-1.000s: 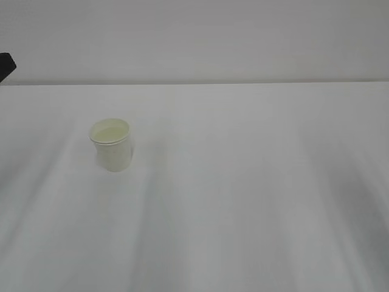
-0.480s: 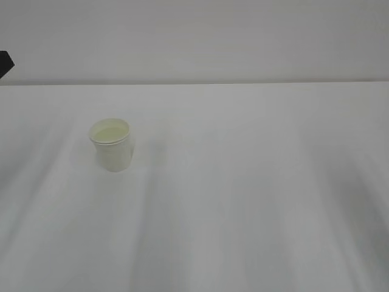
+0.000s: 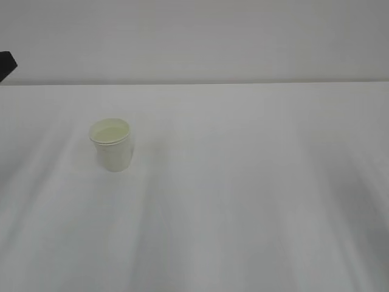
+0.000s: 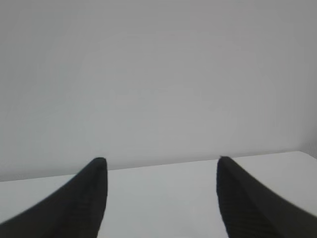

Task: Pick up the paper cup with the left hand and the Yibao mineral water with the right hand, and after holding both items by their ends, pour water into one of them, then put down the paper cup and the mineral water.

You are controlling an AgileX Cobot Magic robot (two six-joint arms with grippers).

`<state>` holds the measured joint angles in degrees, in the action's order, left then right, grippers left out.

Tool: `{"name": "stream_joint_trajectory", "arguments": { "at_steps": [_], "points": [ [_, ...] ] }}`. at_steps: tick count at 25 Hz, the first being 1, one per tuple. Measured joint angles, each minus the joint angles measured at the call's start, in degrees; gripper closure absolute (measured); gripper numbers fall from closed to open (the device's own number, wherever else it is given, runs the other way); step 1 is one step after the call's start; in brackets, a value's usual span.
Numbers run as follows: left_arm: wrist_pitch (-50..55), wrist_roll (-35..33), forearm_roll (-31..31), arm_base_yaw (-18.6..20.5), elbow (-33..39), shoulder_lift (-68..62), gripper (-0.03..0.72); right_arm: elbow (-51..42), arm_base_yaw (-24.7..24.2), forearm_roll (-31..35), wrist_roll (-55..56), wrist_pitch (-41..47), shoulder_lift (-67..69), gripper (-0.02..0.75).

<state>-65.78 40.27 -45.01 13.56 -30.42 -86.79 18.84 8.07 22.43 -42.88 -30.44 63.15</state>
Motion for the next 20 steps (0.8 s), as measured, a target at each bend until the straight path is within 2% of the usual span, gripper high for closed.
{"name": "stream_joint_trajectory", "arguments": {
  "at_steps": [10,20],
  "points": [
    [0.0,0.0,-0.18,0.0,0.0,0.0,0.164,0.0,0.0,-0.34,0.22,0.1,0.0,0.293],
    [0.0,0.0,-0.18,0.0,0.0,0.0,0.167,0.0,0.0,-9.03,6.52,1.2,0.0,0.293]
  ]
}}
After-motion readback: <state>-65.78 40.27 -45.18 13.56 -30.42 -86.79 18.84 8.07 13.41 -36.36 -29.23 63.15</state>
